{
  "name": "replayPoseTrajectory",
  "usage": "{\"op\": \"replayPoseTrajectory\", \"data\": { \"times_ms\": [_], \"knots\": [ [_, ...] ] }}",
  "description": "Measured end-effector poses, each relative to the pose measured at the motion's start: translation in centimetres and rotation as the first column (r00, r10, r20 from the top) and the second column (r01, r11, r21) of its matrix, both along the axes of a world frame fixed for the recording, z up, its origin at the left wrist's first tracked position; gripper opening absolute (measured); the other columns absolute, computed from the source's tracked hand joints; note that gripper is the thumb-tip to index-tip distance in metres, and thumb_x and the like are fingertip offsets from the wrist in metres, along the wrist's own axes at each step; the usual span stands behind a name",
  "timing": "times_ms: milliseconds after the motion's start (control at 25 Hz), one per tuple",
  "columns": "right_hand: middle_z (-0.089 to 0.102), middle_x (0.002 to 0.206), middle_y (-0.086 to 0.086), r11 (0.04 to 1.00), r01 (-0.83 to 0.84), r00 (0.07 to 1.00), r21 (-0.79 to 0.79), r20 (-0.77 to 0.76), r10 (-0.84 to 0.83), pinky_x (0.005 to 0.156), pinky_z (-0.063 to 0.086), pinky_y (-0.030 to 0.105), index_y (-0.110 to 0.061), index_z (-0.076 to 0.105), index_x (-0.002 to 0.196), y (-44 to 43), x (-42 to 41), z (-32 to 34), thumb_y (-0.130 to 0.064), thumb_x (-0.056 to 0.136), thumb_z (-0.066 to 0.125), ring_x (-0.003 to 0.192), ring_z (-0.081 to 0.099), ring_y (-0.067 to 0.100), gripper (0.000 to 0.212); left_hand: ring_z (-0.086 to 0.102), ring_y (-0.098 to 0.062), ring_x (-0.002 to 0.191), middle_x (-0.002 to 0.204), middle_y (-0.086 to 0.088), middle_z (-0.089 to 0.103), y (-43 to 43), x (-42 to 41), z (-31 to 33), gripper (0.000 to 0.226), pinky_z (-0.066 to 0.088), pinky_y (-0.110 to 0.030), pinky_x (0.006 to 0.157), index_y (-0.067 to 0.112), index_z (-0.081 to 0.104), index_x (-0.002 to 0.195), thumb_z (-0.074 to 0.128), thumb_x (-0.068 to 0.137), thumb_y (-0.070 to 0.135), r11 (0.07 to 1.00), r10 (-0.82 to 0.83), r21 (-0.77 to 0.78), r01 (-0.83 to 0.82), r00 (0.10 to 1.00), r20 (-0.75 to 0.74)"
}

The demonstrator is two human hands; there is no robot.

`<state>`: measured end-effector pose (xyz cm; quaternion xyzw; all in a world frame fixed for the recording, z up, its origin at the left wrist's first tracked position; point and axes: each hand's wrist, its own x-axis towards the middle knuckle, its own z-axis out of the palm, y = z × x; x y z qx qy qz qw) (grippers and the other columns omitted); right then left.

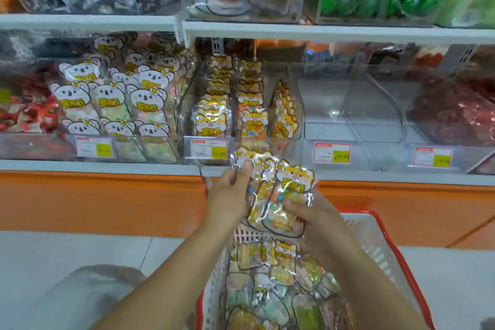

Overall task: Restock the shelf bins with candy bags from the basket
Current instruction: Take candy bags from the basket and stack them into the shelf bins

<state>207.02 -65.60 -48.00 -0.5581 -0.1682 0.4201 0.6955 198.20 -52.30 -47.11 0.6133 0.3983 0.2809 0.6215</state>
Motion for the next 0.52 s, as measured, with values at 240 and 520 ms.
{"op": "replayPoseTrajectory", "data": {
  "times_ms": [240, 520],
  "knots": [
    [0.073, 0.102, 0.0, 0.983, 0.183, 0.924, 0.021, 0.338, -0.179, 0.08, 0.058, 0.038, -0.018, 0.056, 0.111, 7.0, 3.3, 8.6, -0.005, 0.088, 0.065, 0.091, 0.072, 0.015, 0.029, 0.051, 0.001, 0.044, 0.068, 0.0, 0.059, 7.3, -2.5, 6.4, 0.037, 0.036, -0.012, 0.039, 0.015, 0.057, 0.079, 0.048, 0.097, 0.046, 0.958, 0.197, 0.169, -0.23, 0.962, 0.19],
    [0.063, 0.096, 0.003, 0.89, 0.203, 0.759, -0.408, 0.64, 0.12, 0.065, 0.053, 0.035, -0.013, 0.042, 0.128, 14.7, 6.8, 8.0, -0.008, 0.084, 0.069, 0.075, 0.061, 0.018, 0.051, 0.053, 0.007, 0.039, 0.046, 0.014, 0.058, 9.6, -2.4, 6.8, 0.032, 0.046, -0.015, 0.05, 0.029, 0.051, 0.069, 0.051, 0.097, 0.044, 0.981, 0.189, 0.002, -0.195, 0.953, 0.237]
  ]
}}
